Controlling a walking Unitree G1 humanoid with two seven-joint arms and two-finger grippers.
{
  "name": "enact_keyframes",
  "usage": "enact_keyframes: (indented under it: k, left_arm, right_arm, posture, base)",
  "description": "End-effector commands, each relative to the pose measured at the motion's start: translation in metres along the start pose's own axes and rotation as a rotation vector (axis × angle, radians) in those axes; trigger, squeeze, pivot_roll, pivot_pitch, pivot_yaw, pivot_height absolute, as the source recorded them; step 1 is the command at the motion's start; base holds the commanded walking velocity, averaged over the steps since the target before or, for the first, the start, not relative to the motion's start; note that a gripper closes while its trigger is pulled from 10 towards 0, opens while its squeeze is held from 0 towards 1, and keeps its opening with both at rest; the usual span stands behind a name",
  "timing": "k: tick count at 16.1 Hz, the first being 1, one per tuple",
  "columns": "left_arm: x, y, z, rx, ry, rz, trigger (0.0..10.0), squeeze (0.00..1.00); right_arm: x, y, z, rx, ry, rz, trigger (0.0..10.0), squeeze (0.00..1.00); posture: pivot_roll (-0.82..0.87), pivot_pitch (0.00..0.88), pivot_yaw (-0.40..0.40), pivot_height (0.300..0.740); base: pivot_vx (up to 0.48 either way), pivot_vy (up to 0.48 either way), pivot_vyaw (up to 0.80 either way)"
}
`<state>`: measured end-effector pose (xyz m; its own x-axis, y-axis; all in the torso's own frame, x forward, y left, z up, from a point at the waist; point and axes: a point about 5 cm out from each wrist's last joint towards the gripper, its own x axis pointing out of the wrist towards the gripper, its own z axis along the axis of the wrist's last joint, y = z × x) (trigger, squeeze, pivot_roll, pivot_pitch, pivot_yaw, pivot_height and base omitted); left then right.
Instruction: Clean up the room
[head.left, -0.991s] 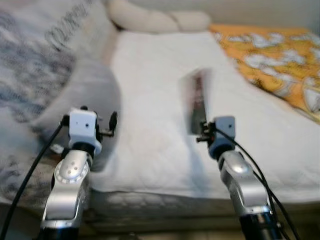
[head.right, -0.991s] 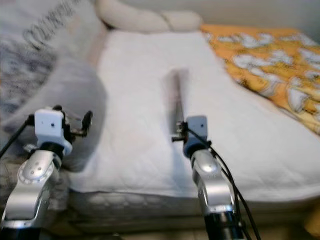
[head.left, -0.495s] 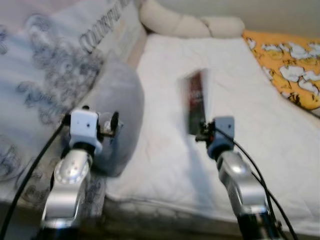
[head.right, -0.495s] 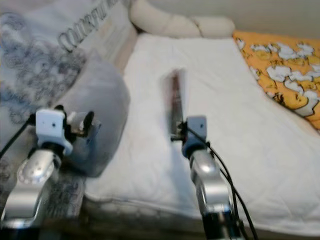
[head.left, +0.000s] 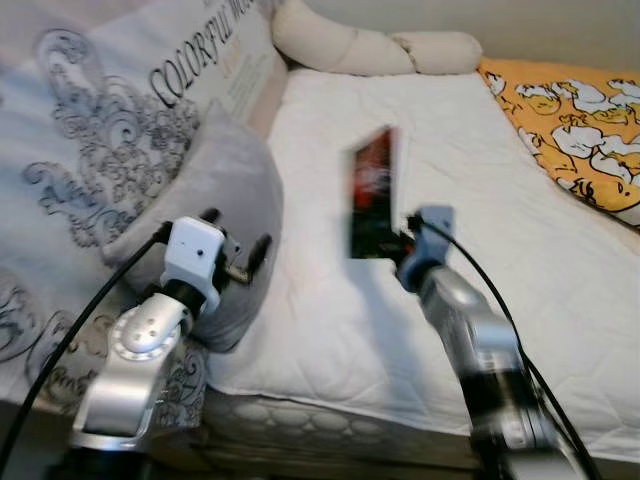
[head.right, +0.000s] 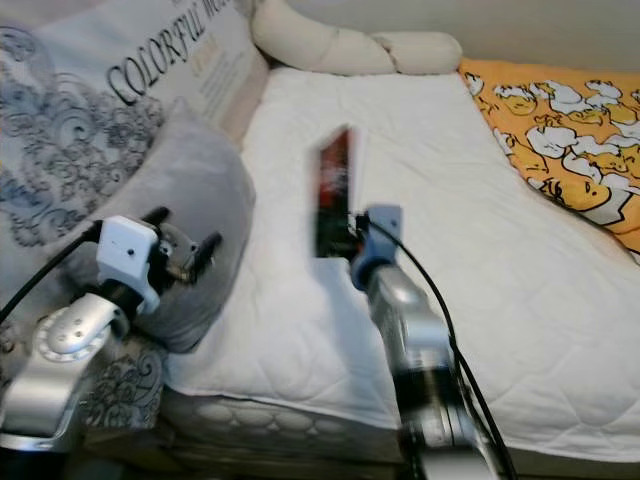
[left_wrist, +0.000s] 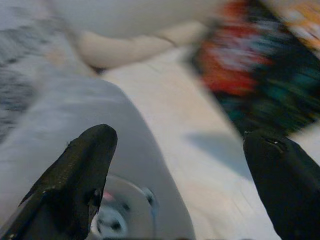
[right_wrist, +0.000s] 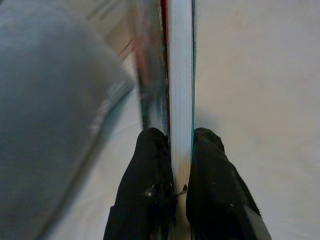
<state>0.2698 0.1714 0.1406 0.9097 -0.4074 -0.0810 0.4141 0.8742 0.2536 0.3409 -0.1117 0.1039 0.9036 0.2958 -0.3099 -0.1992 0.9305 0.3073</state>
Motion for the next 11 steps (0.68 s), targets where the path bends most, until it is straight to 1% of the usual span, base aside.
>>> enact_keyframes:
  k: [1, 3, 4, 5, 6, 8, 9, 10, 11]
  left_arm:
    - [0.0, -0.004, 0.004, 0.024, 0.011, -0.081, 10.0, 0.0]
    - [-0.005, -0.003, -0.002, 0.06, 0.07, -0.168, 10.0, 0.0]
    - [-0.008, -0.004, -0.004, 0.068, 0.101, -0.226, 10.0, 0.0]
    - [-0.01, -0.004, -0.006, 0.078, 0.126, -0.26, 10.0, 0.0]
    - [-0.012, -0.004, -0.007, 0.079, 0.149, -0.285, 10.0, 0.0]
    - [-0.019, -0.007, -0.013, 0.089, 0.208, -0.352, 10.0, 0.0]
    - [-0.021, -0.009, -0.014, 0.085, 0.217, -0.366, 10.0, 0.0]
    - [-0.022, -0.01, -0.014, 0.078, 0.223, -0.376, 10.0, 0.0]
    - [-0.024, -0.014, -0.015, 0.065, 0.234, -0.397, 10.0, 0.0]
  right_arm:
    - [0.005, -0.003, 0.003, 0.07, 0.028, 0.02, 10.0, 0.0]
    - [0.019, 0.002, 0.0, 0.139, 0.15, 0.072, 10.0, 0.0]
    - [0.024, 0.002, -0.003, 0.186, 0.208, 0.067, 10.0, 0.0]
    - [0.026, 0.001, -0.006, 0.239, 0.246, 0.052, 10.0, 0.0]
    - [0.027, 0.001, -0.008, 0.269, 0.273, 0.045, 10.0, 0.0]
    - [0.026, 0.002, -0.017, 0.383, 0.332, 0.085, 10.0, 0.0]
    - [0.026, 0.0, -0.019, 0.431, 0.341, 0.081, 10.0, 0.0]
    - [0.025, -0.003, -0.021, 0.455, 0.347, 0.069, 10.0, 0.0]
    - [0.023, -0.006, -0.024, 0.455, 0.364, 0.07, 10.0, 0.0]
  posture:
    - [0.11, 0.0, 0.023, 0.74]
    - [0.12, 0.0, 0.025, 0.74]
    - [0.13, 0.0, 0.022, 0.74]
    - [0.13, 0.0, 0.021, 0.74]
    - [0.14, 0.0, 0.02, 0.74]
    - [0.15, 0.0, 0.014, 0.74]
    - [0.15, 0.0, 0.012, 0.74]
    - [0.16, 0.0, 0.01, 0.74]
    - [0.15, 0.0, 0.011, 0.74]
  base:
    - [0.0, 0.0, 0.0]
    - [0.0, 0.0, 0.0]
    - [0.0, 0.0, 0.0]
    - [0.0, 0.0, 0.0]
    - [0.0, 0.0, 0.0]
    - [0.0, 0.0, 0.0]
    - [0.0, 0.0, 0.0]
    - [0.0, 0.0, 0.0]
    - [0.0, 0.0, 0.0]
